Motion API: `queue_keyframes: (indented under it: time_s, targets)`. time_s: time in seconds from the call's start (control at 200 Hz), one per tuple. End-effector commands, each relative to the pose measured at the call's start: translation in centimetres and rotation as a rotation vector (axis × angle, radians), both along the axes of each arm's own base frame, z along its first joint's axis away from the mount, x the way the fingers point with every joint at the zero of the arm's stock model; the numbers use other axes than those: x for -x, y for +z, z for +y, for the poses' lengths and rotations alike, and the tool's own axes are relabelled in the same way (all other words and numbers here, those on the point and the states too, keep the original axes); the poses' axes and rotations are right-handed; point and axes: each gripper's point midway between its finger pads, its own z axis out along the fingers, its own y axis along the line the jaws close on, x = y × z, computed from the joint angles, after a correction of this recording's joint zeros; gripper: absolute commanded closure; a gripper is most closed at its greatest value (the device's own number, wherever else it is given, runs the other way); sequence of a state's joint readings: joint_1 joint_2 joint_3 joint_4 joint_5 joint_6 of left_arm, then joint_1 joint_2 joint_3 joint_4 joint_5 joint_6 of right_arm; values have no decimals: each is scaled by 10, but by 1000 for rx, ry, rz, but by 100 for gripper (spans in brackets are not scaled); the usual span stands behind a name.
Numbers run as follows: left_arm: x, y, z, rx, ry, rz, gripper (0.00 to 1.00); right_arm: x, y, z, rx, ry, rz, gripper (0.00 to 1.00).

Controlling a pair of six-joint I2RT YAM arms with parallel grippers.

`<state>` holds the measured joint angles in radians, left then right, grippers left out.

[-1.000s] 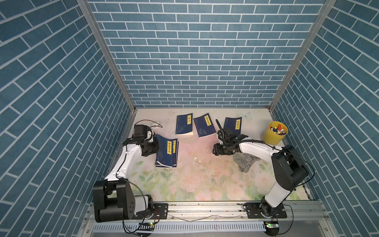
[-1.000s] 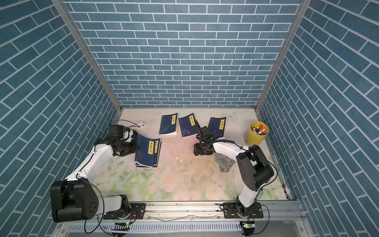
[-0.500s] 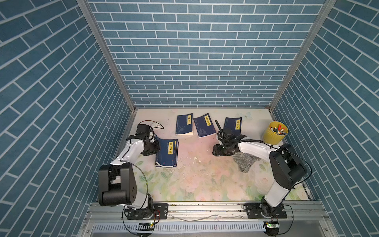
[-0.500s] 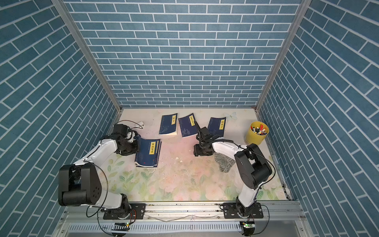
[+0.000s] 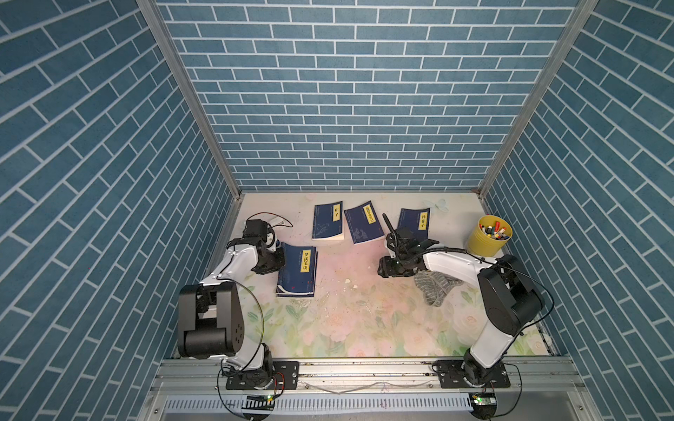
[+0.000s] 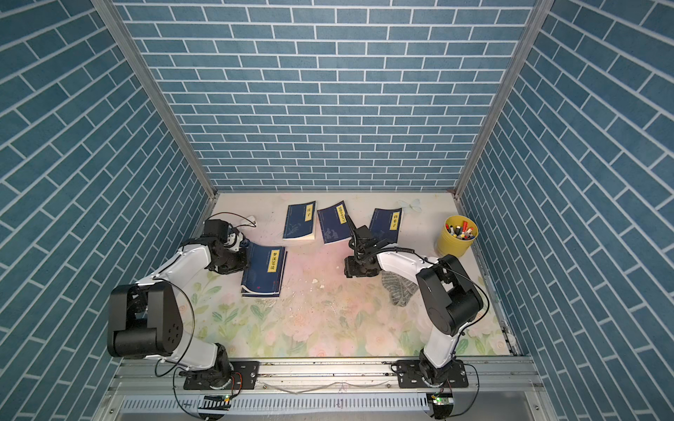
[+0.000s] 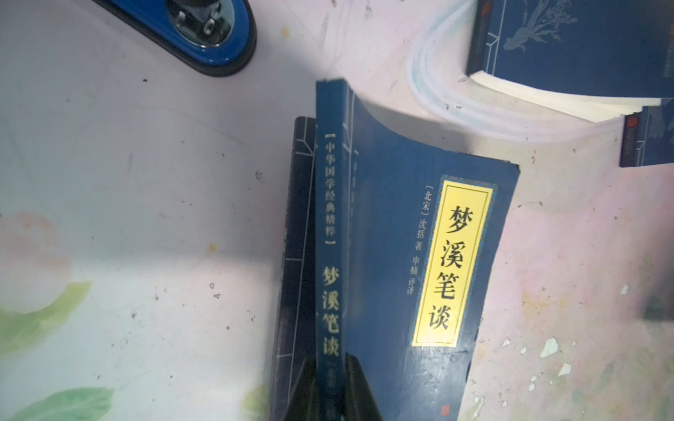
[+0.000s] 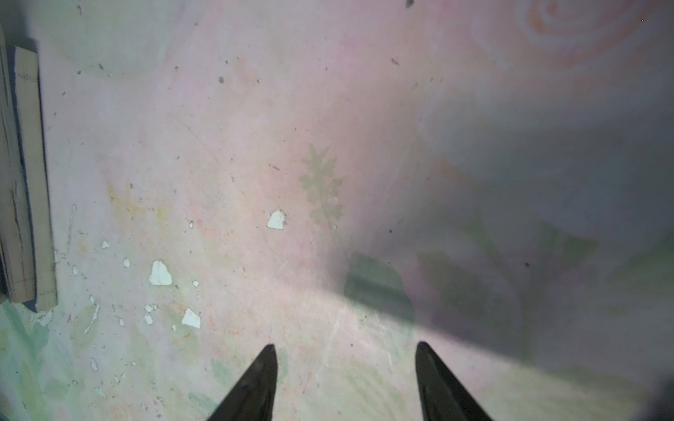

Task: Wipe the cover of the book
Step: Place the book on the book.

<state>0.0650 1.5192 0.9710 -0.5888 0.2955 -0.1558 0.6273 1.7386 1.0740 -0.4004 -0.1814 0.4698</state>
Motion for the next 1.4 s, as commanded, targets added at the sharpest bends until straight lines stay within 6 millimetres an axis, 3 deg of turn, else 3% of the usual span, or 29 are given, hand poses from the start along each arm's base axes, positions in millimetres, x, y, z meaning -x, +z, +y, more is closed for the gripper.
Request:
queue_keyframes:
  time_s: [0.0, 0.595, 0.915, 1.105, 1.395]
  targets:
    - [-1, -7, -4, 13, -23, -1, 100, -6, 2, 4, 1, 20, -5, 39]
    - [8, -20, -11, 25, -43, 37, 97, -7, 7, 6, -9, 20, -8, 39]
    - [5, -25, -2, -28, -27, 65, 83, -5, 6, 5, -12, 21, -8, 39]
    - [3, -24, 5, -69, -13, 67, 66, -3, 4, 4, -12, 20, -6, 39]
    - [-1, -21, 14, -123, -1, 70, 62, 0, 0, 1, -8, 16, 0, 39]
